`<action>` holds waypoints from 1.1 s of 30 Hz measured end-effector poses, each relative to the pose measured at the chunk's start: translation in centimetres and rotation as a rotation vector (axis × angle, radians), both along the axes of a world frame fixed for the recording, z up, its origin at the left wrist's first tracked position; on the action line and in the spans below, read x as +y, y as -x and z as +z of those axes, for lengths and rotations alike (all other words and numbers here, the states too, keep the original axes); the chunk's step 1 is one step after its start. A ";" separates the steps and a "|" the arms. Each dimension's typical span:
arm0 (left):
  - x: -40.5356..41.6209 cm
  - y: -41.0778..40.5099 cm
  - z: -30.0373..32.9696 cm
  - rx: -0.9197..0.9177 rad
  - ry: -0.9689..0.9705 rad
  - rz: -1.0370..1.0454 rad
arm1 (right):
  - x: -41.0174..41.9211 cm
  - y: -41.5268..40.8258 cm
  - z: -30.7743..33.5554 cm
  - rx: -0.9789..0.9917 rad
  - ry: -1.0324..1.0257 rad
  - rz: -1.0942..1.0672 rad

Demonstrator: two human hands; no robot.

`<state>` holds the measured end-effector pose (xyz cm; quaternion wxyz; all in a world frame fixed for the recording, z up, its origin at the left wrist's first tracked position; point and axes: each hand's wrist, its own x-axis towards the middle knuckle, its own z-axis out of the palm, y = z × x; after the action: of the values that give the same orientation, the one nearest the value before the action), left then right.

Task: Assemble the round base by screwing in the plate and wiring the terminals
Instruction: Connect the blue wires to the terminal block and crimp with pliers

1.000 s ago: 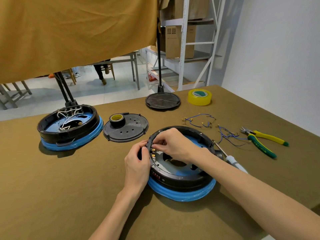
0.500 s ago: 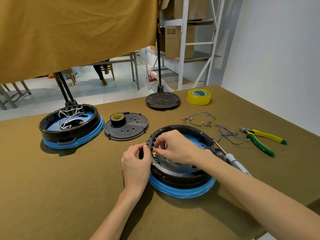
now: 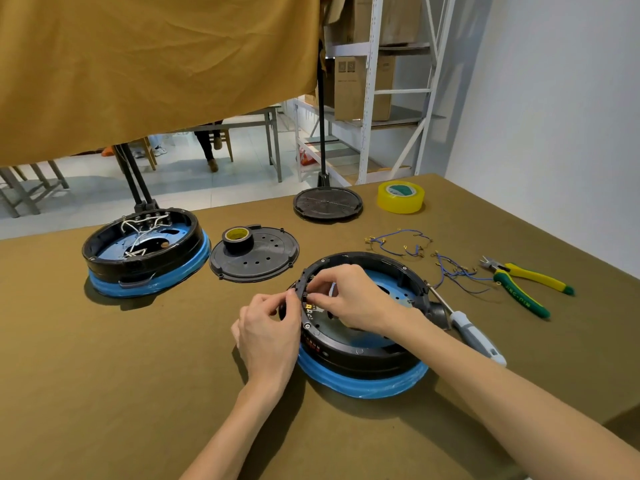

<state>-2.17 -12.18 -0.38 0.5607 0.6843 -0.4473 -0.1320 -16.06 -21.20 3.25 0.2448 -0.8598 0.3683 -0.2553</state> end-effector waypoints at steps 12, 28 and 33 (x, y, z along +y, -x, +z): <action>1.7 0.2 0.3 0.085 0.023 -0.041 | 1.5 0.2 0.3 0.011 0.066 0.095; 2.1 0.7 0.5 0.092 0.052 -0.031 | 1.5 0.4 -0.2 -0.018 0.084 0.055; 1.9 0.6 0.1 -0.027 0.106 -0.038 | 1.4 0.4 -0.4 -0.018 0.079 0.068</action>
<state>-2.73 -10.25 -0.29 0.5874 0.6469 -0.4738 -0.1096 -16.48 -19.81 2.88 0.2228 -0.8784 0.3263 -0.2688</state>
